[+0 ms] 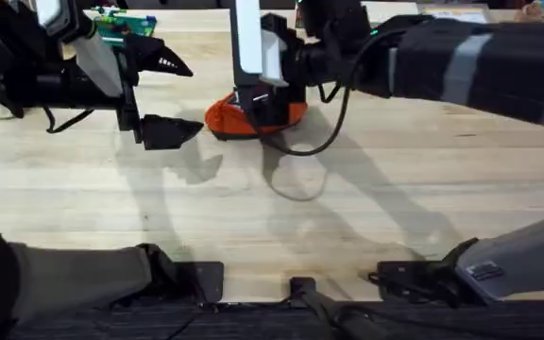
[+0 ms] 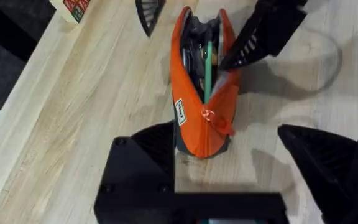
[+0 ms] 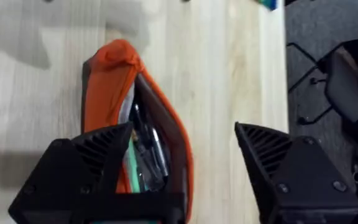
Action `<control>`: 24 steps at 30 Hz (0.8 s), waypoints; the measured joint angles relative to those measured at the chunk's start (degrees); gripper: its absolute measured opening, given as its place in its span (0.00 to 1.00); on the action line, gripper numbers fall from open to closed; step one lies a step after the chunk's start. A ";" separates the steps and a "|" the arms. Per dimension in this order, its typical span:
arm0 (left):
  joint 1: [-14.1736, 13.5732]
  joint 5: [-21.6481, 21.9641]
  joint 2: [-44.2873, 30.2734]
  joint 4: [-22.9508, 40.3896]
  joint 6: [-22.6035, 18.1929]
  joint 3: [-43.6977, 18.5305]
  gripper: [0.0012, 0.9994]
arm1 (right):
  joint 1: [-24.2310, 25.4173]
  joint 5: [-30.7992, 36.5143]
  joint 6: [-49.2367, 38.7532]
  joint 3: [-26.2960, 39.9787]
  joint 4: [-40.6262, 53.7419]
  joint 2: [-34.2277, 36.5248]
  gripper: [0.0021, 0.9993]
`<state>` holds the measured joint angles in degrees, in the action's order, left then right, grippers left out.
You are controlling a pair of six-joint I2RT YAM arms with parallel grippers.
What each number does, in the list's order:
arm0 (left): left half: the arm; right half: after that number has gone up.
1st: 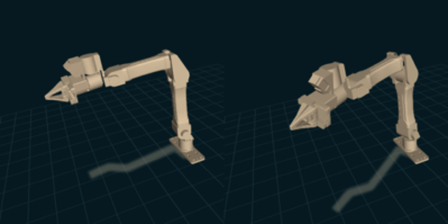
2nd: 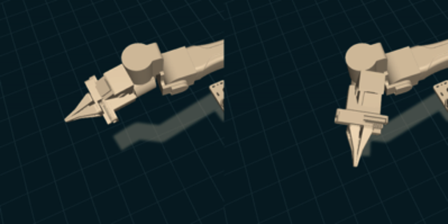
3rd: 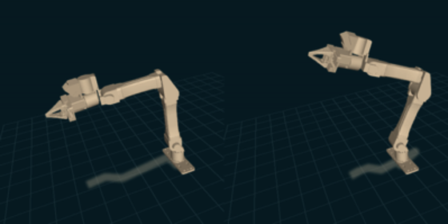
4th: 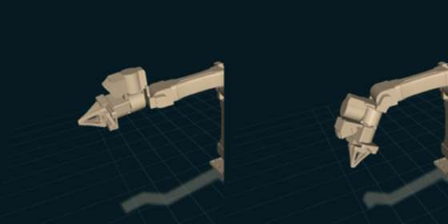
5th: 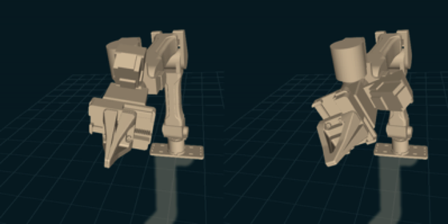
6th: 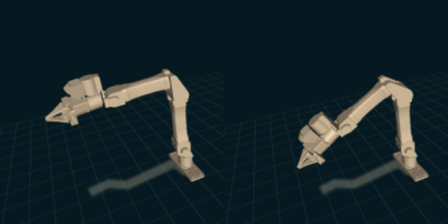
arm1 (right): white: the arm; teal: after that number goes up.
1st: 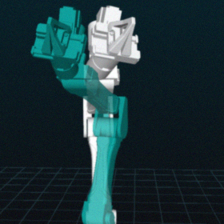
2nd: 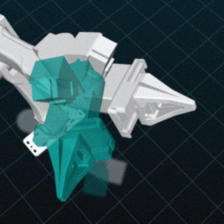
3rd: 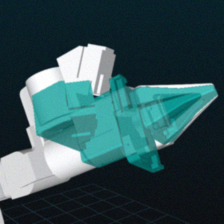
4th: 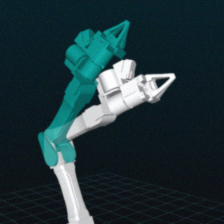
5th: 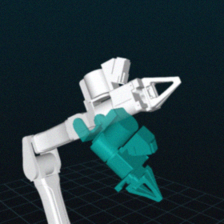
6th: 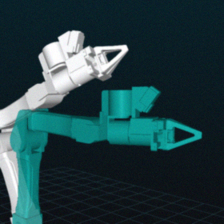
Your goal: Unzip the bag, pick up the pens from the table one at a time and place them inside, then zip the bag closed.
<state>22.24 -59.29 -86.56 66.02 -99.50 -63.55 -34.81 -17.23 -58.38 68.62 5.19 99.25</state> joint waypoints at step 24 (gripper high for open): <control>0.00 -0.02 0.00 -0.02 0.00 0.00 0.99 | -0.07 -0.87 54.69 0.00 18.92 -18.50 1.00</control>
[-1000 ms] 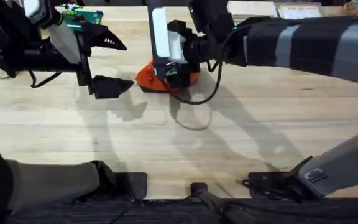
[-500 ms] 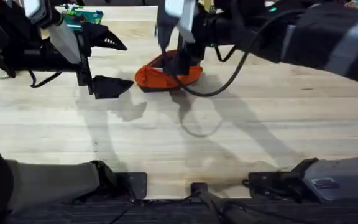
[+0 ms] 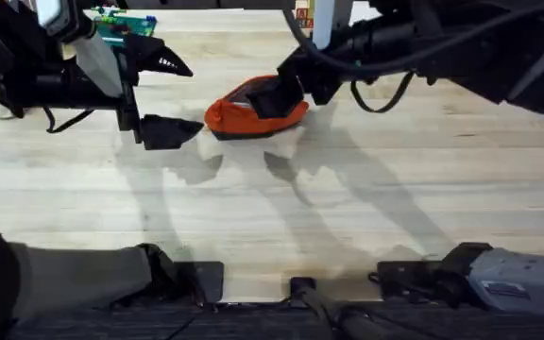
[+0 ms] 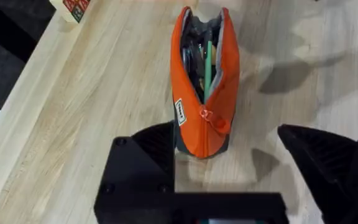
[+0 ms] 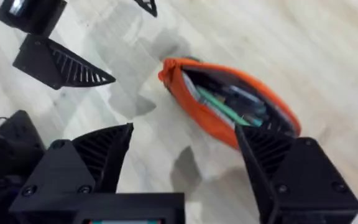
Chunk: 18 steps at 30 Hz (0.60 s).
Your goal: Unzip the bag, pick up the pens from the table one at a time and place them inside, then zip the bag closed.
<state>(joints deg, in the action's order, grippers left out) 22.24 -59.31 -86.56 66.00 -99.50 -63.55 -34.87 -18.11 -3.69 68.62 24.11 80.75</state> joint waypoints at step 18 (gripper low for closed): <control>2.41 0.61 0.00 0.38 0.01 0.00 0.99 | 0.00 -0.39 6.74 0.00 4.86 0.11 1.00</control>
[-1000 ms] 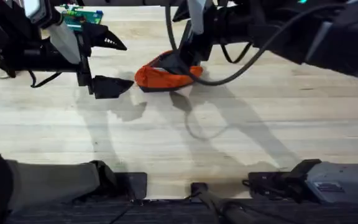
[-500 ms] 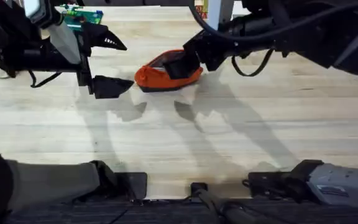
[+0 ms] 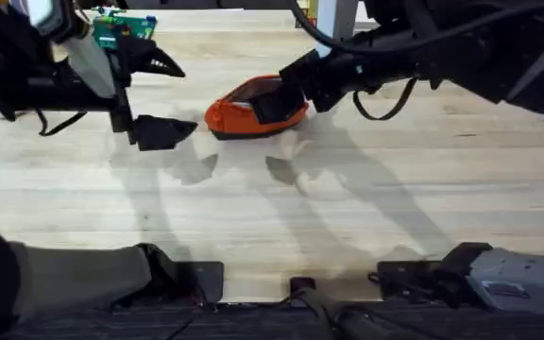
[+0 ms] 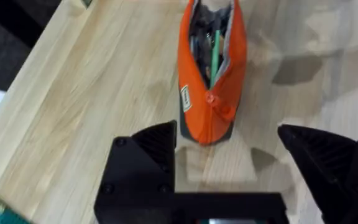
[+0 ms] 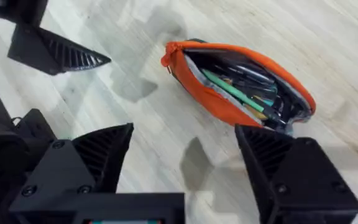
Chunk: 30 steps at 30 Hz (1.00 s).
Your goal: Unzip the bag, pick up the pens from the table one at a time and place them inside, then zip the bag closed.
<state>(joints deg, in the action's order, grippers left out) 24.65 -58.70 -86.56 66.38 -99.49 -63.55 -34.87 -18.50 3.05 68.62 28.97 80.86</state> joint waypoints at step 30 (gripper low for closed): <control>9.05 3.02 -18.17 7.12 -15.86 -0.04 0.99 | -3.29 1.31 16.42 0.00 -6.03 0.00 1.00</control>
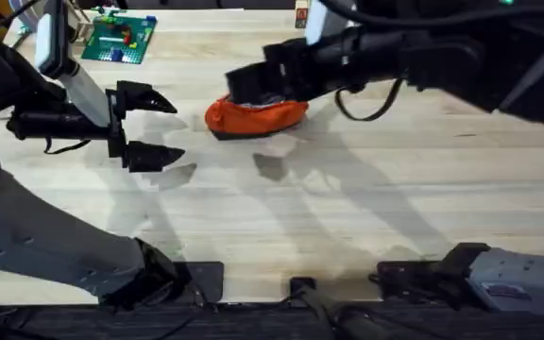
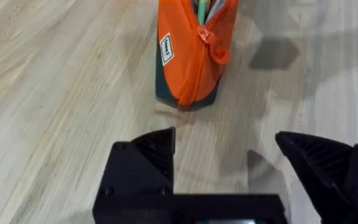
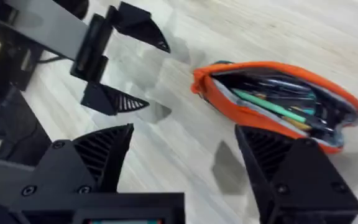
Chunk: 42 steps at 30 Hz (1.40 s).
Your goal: Unzip the bag, pick up the pens from the table one at a time and place them inside, then zip the bag closed.
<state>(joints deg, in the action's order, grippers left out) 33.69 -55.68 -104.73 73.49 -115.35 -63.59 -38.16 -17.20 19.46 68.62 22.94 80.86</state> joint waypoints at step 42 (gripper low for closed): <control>0.00 -0.02 -0.02 0.00 -0.04 0.00 0.99 | -16.42 22.34 26.34 0.00 -8.59 9.28 1.00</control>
<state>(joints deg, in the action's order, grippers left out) 33.69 -55.70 -104.75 73.49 -115.39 -63.59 -54.59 5.15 45.80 68.62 14.35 90.14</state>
